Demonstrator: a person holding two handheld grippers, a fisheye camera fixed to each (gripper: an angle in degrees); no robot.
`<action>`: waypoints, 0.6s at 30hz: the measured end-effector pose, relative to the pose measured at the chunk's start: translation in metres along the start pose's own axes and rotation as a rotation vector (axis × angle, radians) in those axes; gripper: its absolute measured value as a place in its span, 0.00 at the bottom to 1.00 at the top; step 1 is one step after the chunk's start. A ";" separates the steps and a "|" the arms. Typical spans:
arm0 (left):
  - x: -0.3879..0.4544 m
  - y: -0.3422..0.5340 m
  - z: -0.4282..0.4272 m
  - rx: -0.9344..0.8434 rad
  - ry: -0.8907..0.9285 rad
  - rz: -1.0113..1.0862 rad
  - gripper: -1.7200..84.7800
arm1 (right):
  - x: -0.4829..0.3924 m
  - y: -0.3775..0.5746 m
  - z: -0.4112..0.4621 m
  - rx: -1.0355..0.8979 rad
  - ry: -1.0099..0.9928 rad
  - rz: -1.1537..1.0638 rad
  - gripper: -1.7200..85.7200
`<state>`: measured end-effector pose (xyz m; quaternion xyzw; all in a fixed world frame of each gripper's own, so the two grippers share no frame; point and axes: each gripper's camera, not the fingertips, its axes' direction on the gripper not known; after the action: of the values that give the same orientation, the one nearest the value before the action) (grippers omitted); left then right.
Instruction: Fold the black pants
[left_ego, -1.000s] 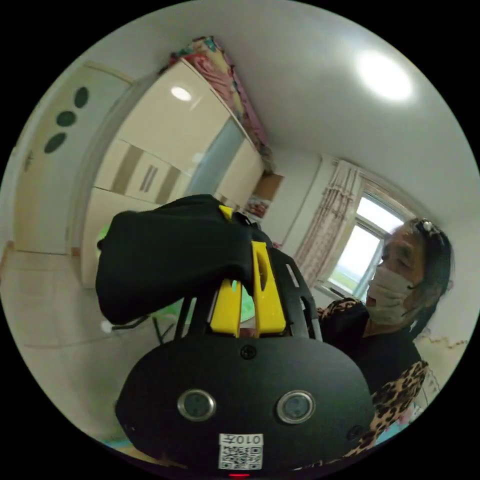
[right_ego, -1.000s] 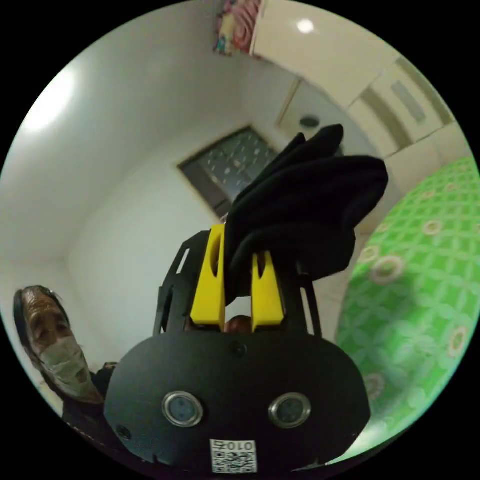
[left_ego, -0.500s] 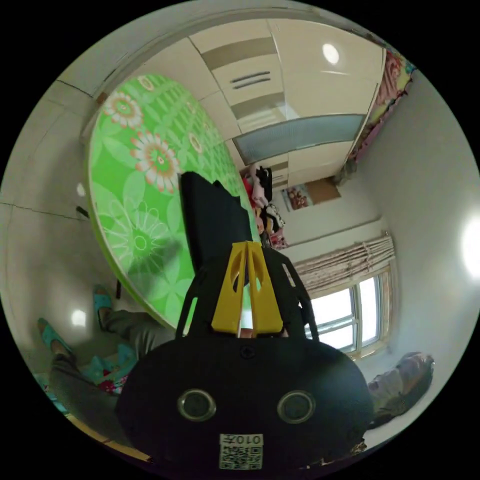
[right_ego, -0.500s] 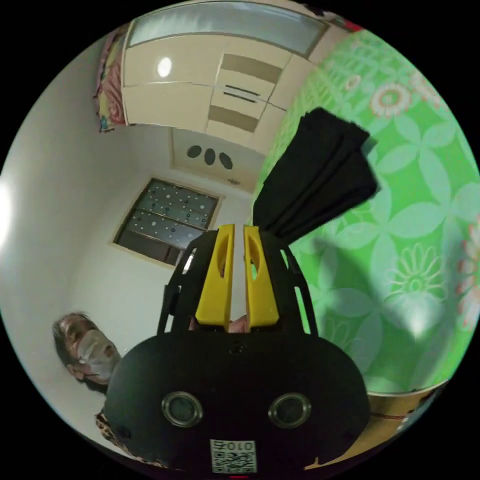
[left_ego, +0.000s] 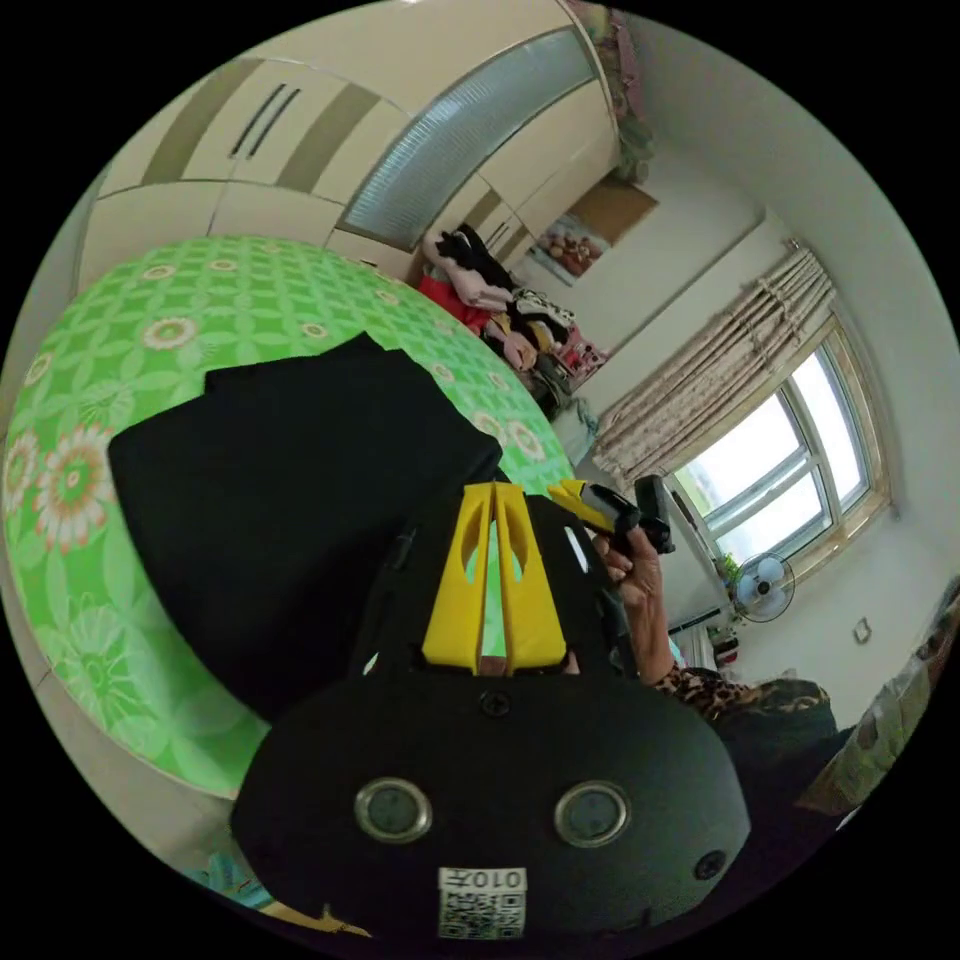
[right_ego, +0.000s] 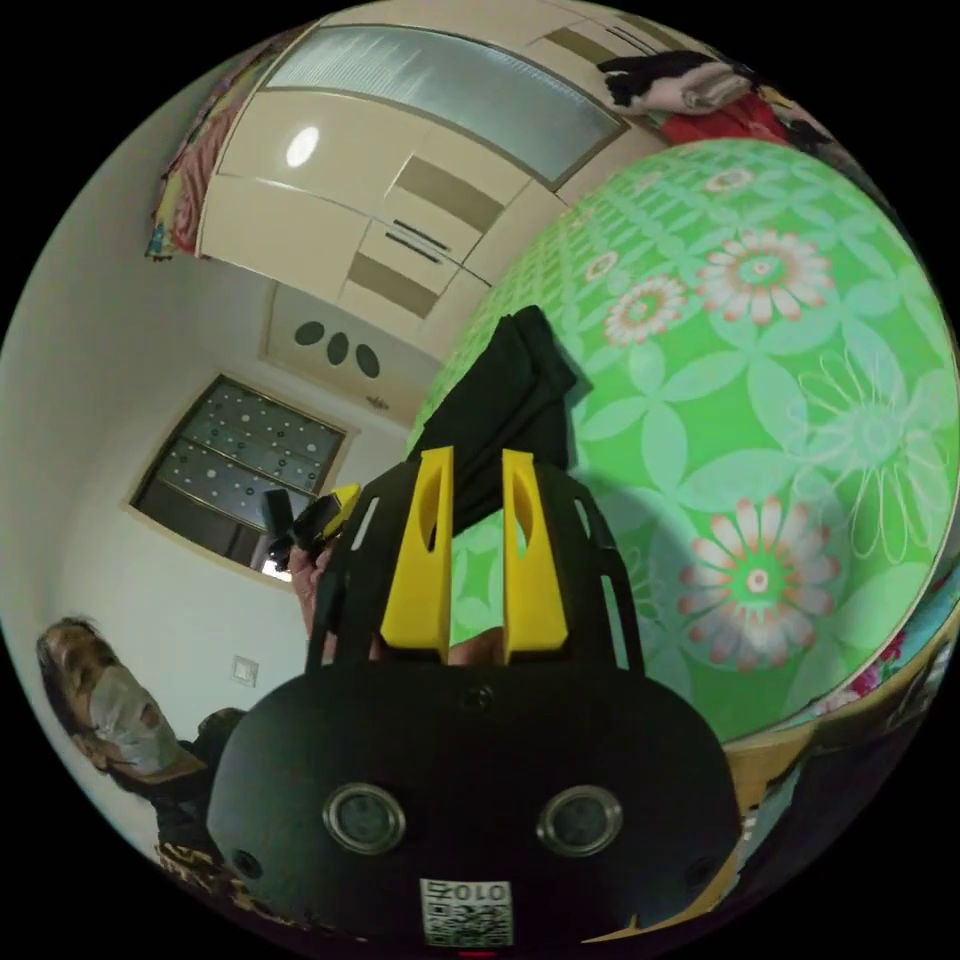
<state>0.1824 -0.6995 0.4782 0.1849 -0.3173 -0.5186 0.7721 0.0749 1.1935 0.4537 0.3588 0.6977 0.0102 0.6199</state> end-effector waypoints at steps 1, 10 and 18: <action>-0.003 -0.006 0.020 -0.017 0.007 0.000 0.02 | 0.019 0.005 -0.010 0.003 -0.063 0.030 0.11; -0.081 0.002 0.085 -0.016 -0.119 -0.248 0.02 | 0.091 0.004 -0.046 0.026 -0.215 0.054 0.10; -0.116 -0.034 0.137 -0.046 -0.346 -0.176 0.02 | 0.116 0.013 -0.087 0.048 -0.130 0.053 0.09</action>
<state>0.0350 -0.6005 0.5227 0.1023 -0.4158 -0.6154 0.6618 0.0081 1.3006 0.3802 0.3919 0.6462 -0.0132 0.6547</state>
